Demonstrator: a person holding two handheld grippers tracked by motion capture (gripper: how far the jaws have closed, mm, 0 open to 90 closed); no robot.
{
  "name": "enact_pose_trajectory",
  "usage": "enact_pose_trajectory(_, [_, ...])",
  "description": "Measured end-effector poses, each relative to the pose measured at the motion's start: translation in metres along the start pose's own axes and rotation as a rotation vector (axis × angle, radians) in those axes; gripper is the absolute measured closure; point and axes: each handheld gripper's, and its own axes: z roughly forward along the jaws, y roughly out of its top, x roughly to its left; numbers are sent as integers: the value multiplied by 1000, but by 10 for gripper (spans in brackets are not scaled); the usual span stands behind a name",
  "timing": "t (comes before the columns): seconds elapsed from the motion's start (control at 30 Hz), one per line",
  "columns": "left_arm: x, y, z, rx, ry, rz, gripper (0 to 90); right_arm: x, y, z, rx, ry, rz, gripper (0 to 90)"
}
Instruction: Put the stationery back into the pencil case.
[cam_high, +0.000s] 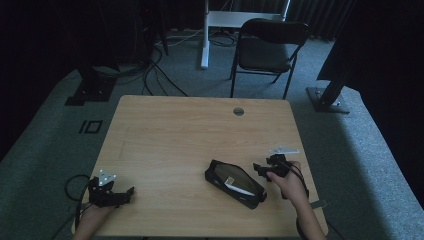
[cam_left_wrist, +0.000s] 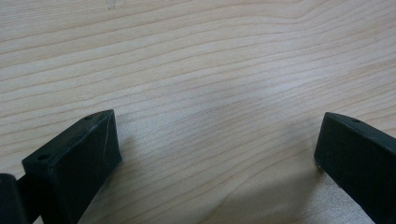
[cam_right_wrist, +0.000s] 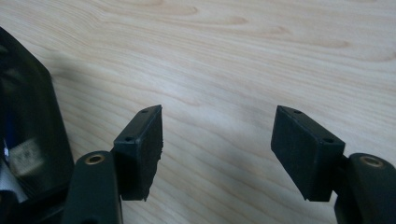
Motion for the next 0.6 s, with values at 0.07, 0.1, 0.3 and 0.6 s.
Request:
enact_pose_trajectory(0.07, [0,0,0,0,0,0,2,-3,-3,0,-1,-8,7,334])
enact_pose_trajectory(0.1, [0,0,0,0,0,1,2,-4,-5,-1,-2,-12,13,333])
enact_pose_trajectory(0.3, [0,0,0,0,0,1,2,-11,-16,-4,-2,-34,37,324])
enact_pose_trajectory(0.6, [0,0,0,0,0,0,2,-17,-30,-9,-4,-83,65,318])
